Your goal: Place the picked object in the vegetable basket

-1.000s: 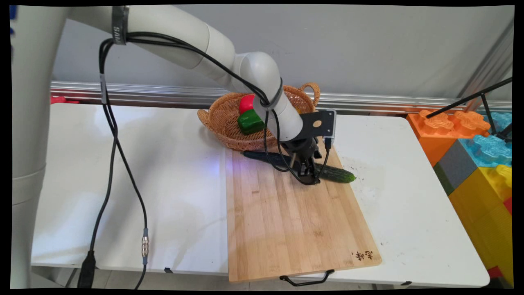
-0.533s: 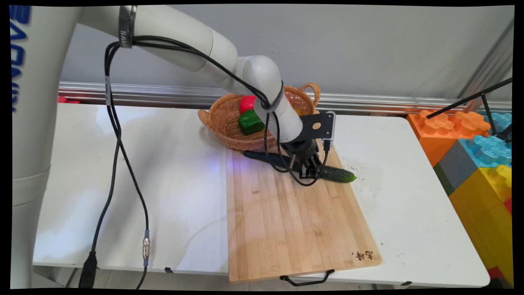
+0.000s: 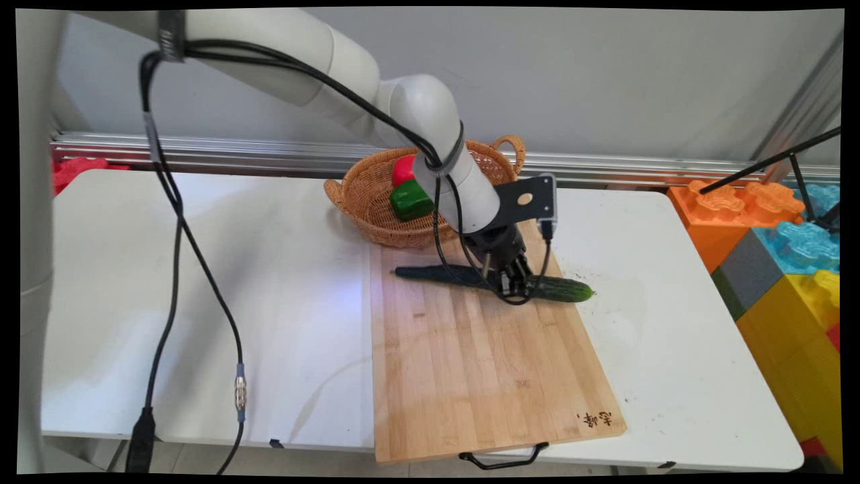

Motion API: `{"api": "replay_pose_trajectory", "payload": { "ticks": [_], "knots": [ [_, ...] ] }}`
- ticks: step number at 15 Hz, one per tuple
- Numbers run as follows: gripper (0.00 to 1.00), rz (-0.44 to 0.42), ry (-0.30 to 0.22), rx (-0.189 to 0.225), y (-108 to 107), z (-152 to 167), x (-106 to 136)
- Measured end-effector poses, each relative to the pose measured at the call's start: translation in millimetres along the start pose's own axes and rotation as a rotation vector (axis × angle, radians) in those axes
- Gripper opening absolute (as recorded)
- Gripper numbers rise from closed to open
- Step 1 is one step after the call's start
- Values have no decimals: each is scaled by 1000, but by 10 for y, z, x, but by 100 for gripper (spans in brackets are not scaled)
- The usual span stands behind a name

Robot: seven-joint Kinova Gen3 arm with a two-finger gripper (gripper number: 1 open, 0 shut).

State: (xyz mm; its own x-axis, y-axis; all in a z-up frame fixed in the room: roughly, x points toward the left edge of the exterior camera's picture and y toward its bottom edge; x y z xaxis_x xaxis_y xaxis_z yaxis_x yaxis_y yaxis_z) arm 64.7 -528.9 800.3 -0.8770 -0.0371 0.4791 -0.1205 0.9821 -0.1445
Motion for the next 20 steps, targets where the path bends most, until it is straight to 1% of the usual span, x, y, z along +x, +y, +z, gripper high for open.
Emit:
{"api": "replay_pose_trajectory", "payload": {
  "ticks": [1,2,3,4,5,9,12,15,18,20],
  "knots": [
    [0,-38,10,-6,65,-88,65],
    [0,-52,15,-8,93,-129,98],
    [0,-76,32,-3,136,-225,183],
    [0,-80,39,3,144,-266,222],
    [0,-83,54,19,146,-343,293],
    [0,-58,98,109,78,-608,500],
    [0,-18,117,181,-18,-747,596],
    [0,-2,113,244,-165,-823,600],
    [0,-13,92,302,-381,-847,518],
    [0,-39,74,334,-534,-841,428]
  ]
}}
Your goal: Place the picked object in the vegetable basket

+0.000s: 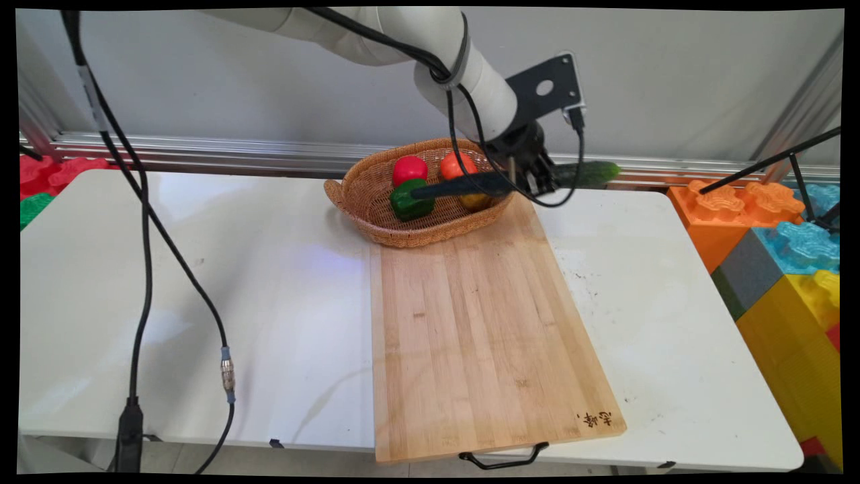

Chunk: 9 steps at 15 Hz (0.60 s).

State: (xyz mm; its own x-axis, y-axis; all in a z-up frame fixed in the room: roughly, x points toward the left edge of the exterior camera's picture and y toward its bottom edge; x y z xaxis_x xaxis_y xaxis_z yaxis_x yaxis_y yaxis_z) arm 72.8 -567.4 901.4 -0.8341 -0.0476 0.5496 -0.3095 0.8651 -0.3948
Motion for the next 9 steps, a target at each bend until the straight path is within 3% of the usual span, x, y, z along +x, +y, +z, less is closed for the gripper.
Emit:
{"api": "replay_pose_trajectory", "payload": {
  "ticks": [3,9],
  "knots": [
    [0,-77,-49,33,-206,116,-258],
    [0,-177,-102,26,-345,326,-612]
  ]
}}
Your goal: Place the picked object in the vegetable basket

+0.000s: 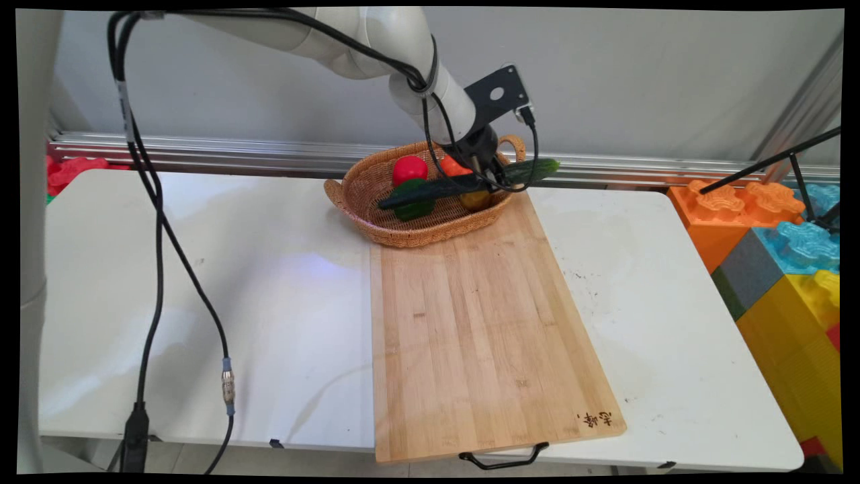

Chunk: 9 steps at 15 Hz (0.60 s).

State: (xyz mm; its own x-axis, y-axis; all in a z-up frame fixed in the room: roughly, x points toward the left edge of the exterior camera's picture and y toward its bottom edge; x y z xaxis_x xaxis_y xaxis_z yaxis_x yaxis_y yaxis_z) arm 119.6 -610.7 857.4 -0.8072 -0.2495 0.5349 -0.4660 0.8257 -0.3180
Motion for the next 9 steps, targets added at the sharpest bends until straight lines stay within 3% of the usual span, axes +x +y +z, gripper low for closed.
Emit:
{"api": "replay_pose_trajectory", "payload": {
  "ticks": [3,4,9],
  "knots": [
    [0,-1,3,-6,-38,57,-38],
    [100,5,8,-9,-48,74,-43],
    [100,21,18,-11,-84,115,-74]
  ]
}}
